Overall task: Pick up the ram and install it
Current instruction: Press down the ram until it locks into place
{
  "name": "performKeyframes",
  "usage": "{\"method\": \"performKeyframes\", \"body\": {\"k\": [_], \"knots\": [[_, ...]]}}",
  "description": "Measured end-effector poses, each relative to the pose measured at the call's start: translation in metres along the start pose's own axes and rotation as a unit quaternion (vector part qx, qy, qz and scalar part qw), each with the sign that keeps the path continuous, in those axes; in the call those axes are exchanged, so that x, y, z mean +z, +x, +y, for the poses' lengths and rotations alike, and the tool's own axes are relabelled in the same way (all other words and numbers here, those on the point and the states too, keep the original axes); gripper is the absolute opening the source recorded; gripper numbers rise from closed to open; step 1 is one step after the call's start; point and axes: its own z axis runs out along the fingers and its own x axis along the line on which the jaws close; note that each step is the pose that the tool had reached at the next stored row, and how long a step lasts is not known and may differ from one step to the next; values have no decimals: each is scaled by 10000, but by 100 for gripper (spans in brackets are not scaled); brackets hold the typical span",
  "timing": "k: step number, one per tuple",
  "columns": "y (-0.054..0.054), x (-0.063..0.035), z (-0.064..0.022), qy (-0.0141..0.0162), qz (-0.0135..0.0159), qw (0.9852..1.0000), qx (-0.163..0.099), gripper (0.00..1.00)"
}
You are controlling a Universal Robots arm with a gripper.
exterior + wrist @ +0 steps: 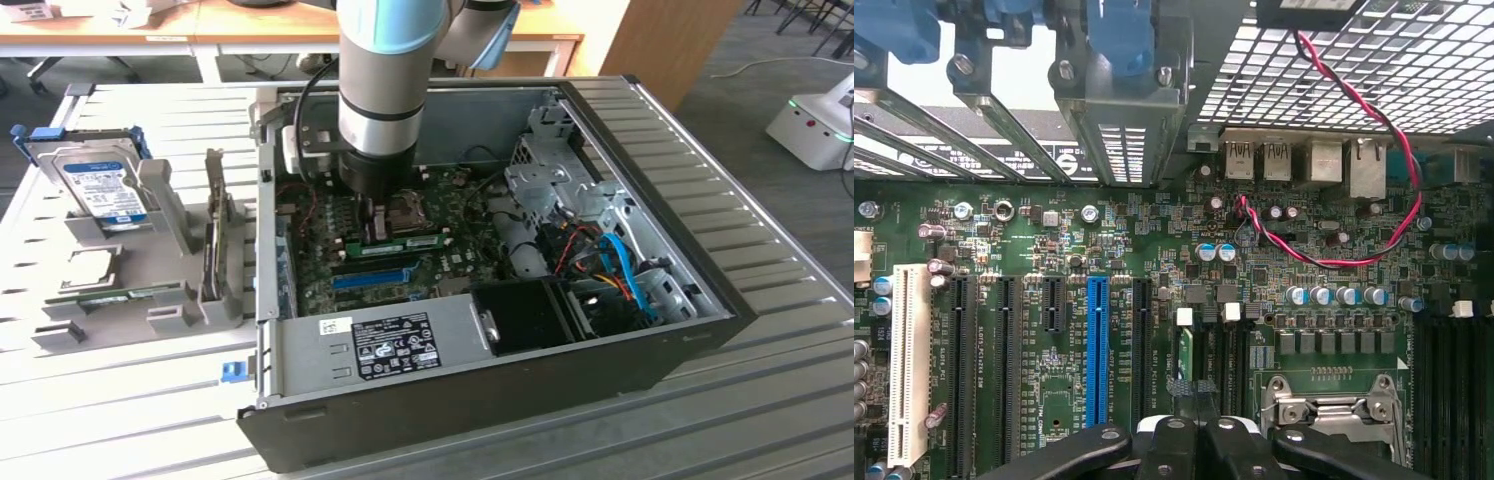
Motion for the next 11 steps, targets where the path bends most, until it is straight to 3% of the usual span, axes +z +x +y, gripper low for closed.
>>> {"method": "performKeyframes", "body": {"k": [11], "knots": [[1,7,0,0,-1,10000,0,11]]}}
